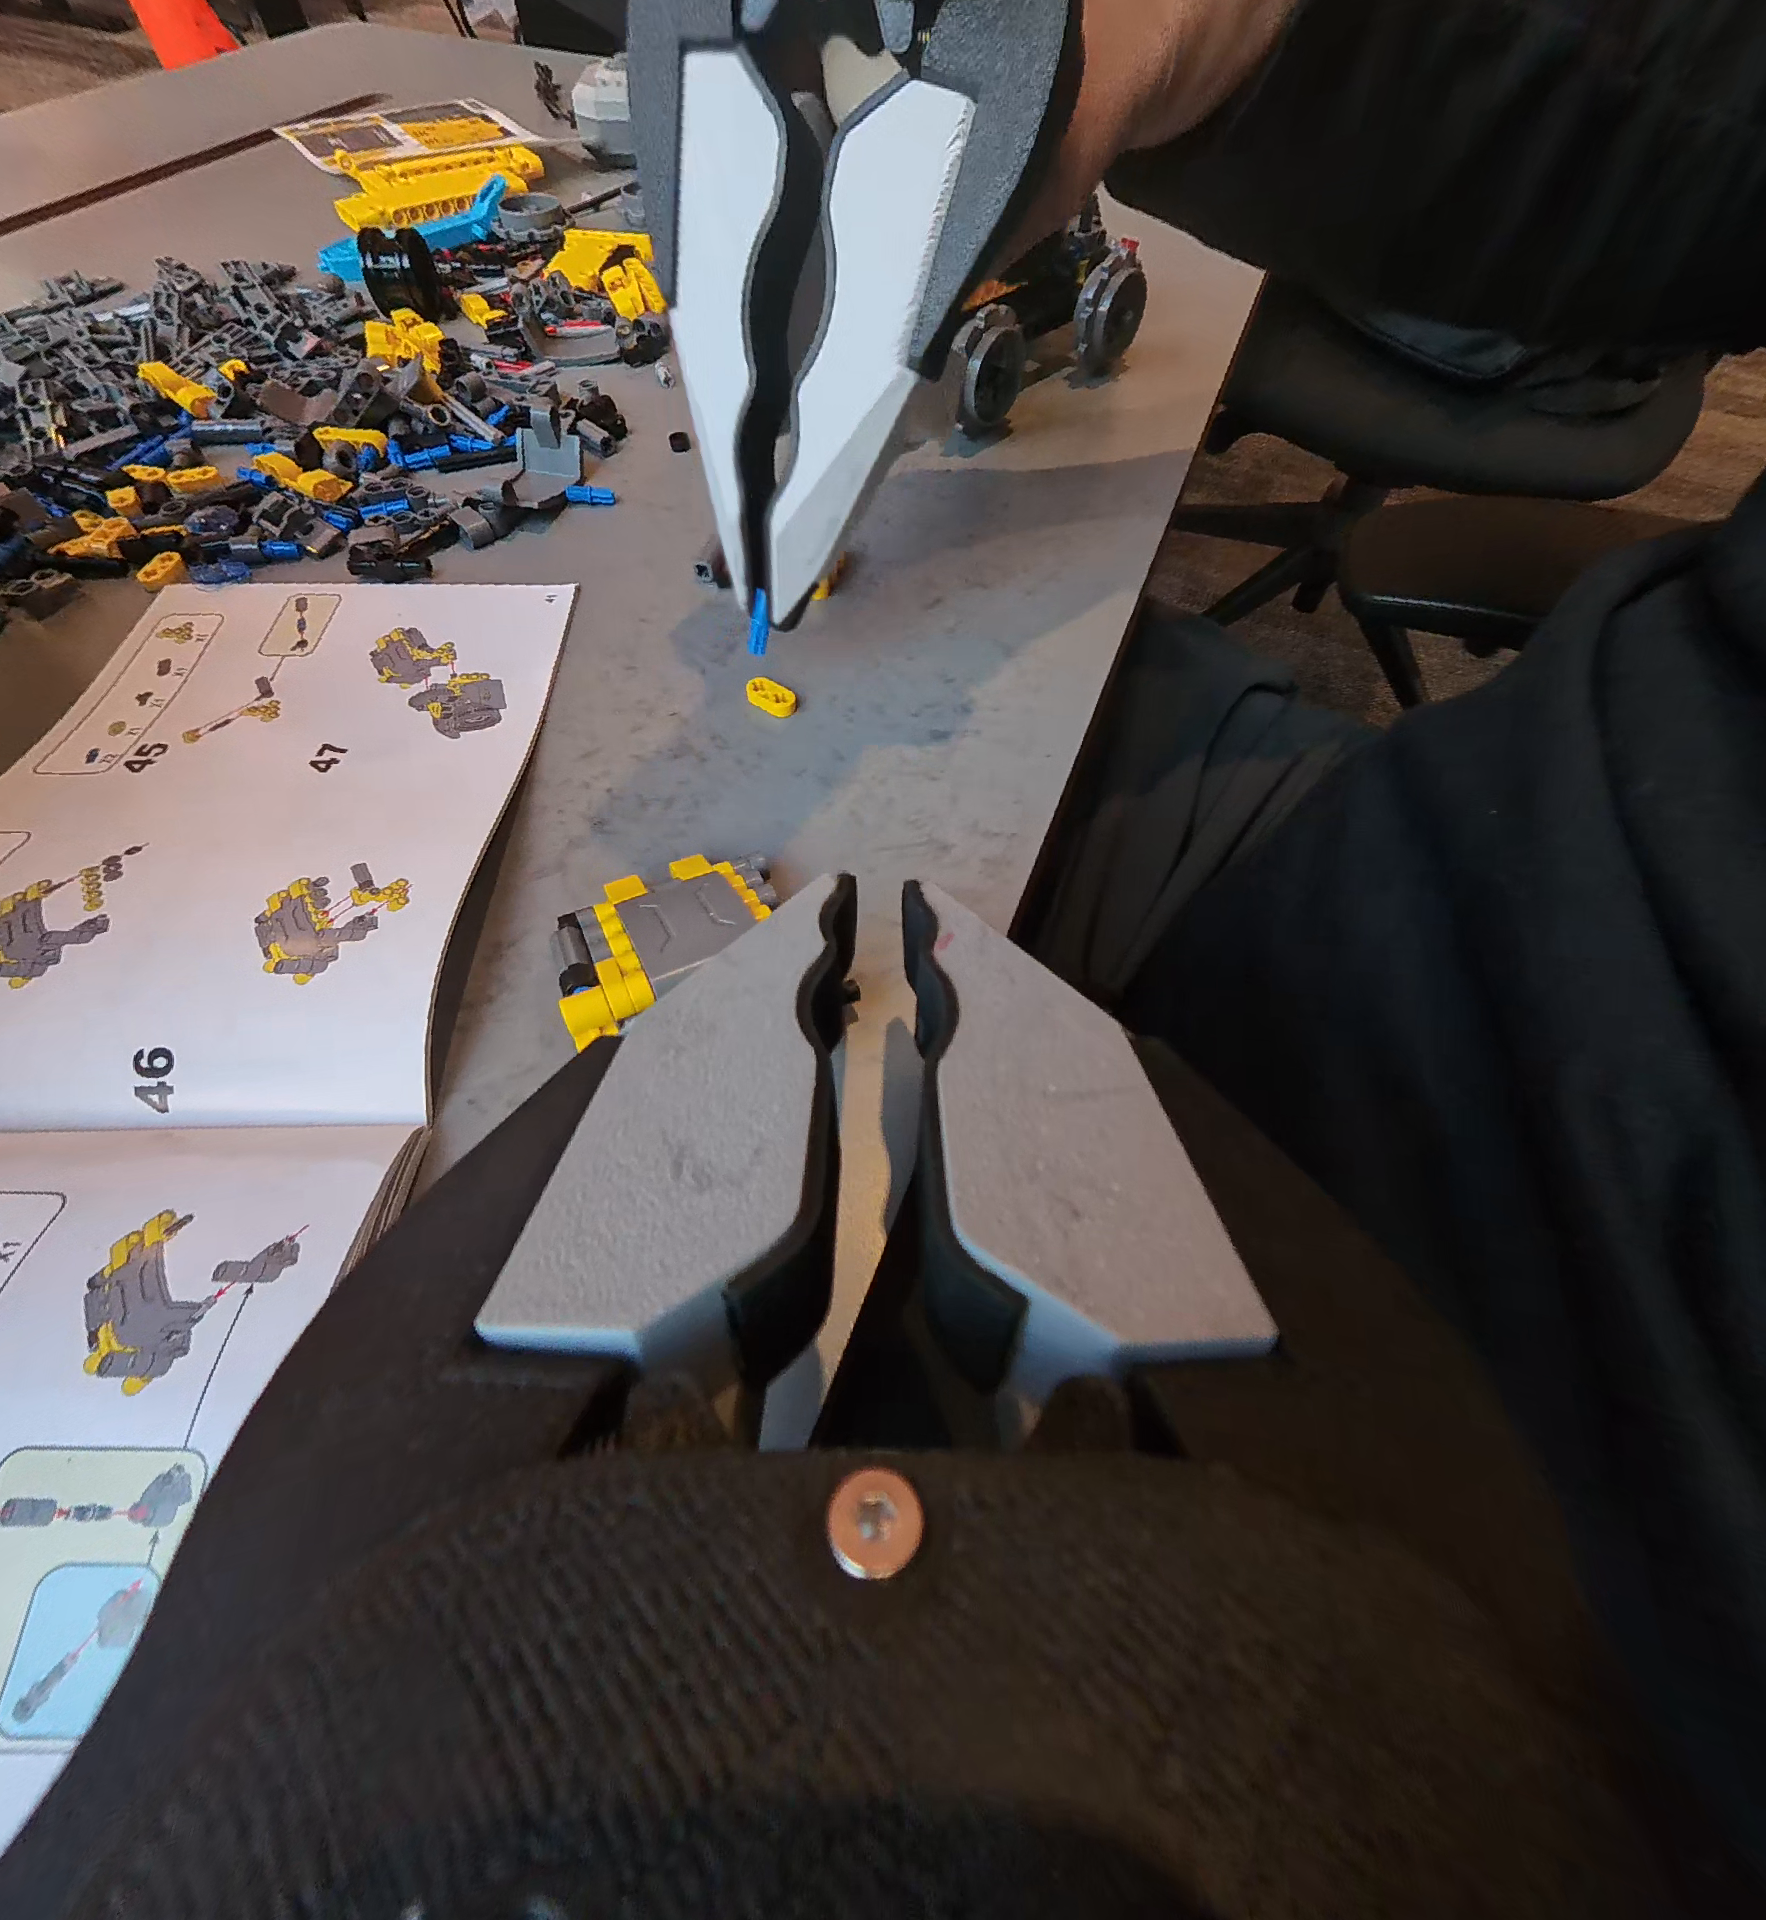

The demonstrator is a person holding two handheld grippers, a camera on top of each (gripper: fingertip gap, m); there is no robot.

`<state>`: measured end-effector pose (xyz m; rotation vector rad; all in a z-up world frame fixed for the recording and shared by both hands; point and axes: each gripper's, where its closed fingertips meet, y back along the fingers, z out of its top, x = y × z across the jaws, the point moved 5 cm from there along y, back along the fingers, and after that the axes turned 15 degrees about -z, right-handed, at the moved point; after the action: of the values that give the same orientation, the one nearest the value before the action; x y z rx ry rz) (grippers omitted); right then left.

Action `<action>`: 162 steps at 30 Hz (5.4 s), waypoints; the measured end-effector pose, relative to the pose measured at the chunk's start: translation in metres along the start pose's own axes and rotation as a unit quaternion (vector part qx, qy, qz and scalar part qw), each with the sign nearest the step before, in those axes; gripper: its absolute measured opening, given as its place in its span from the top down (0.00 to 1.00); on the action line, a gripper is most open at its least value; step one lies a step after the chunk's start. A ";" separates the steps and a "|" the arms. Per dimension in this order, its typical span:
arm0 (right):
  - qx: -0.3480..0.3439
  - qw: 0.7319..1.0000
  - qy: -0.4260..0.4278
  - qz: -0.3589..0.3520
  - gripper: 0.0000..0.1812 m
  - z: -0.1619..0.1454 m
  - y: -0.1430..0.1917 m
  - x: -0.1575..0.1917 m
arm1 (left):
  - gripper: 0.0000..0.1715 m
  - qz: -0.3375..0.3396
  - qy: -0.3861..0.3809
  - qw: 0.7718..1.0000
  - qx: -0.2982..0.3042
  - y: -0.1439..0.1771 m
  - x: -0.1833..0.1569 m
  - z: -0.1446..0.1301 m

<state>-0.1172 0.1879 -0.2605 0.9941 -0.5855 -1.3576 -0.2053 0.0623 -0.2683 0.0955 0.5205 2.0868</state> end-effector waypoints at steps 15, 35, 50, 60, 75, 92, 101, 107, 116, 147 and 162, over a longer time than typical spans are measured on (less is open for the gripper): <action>0.018 1.000 0.008 -0.014 0.98 -0.004 -0.001 -0.001 | 0.96 -0.002 0.013 1.000 -0.006 0.000 0.002 -0.002; 0.021 1.000 0.008 0.003 0.98 -0.003 -0.004 0.002 | 0.96 0.001 0.002 1.000 0.002 -0.002 0.003 -0.004; 0.071 0.997 0.042 0.003 0.98 0.002 -0.006 0.003 | 0.97 -0.002 -0.001 1.000 0.010 -0.004 0.002 -0.006; 0.142 0.986 0.082 0.001 0.98 0.007 -0.011 0.008 | 0.97 -0.010 -0.004 1.000 0.006 -0.003 0.001 -0.006; 0.197 0.974 0.116 0.003 0.98 0.014 -0.015 0.009 | 0.97 -0.020 -0.006 1.000 0.001 -0.002 -0.002 -0.006; 0.236 0.958 0.165 -0.018 0.99 0.018 -0.016 0.013 | 0.97 -0.026 -0.004 1.000 0.000 -0.003 -0.004 -0.005; 0.247 0.953 0.175 -0.006 0.99 0.021 -0.018 0.012 | 0.98 -0.026 -0.004 1.000 0.002 -0.004 -0.004 -0.006; 0.259 0.948 0.183 0.005 0.99 0.022 -0.019 0.012 | 0.98 -0.027 -0.005 1.000 0.002 -0.004 -0.005 -0.006; 0.258 0.948 0.187 0.009 0.99 0.022 -0.019 0.012 | 0.97 -0.027 -0.005 1.000 0.002 -0.004 -0.004 -0.006; 0.266 0.943 0.196 0.025 0.99 0.024 -0.022 0.012 | 0.97 -0.030 -0.002 1.000 0.002 -0.004 -0.004 -0.007; 0.264 0.941 0.210 -0.003 0.99 0.023 -0.021 0.015 | 0.97 -0.028 -0.004 1.000 0.005 -0.005 -0.005 -0.007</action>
<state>-0.1449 0.1699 -0.2699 1.6707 -0.6286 -0.9588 -0.2004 0.0580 -0.2761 0.0944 0.5220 2.0278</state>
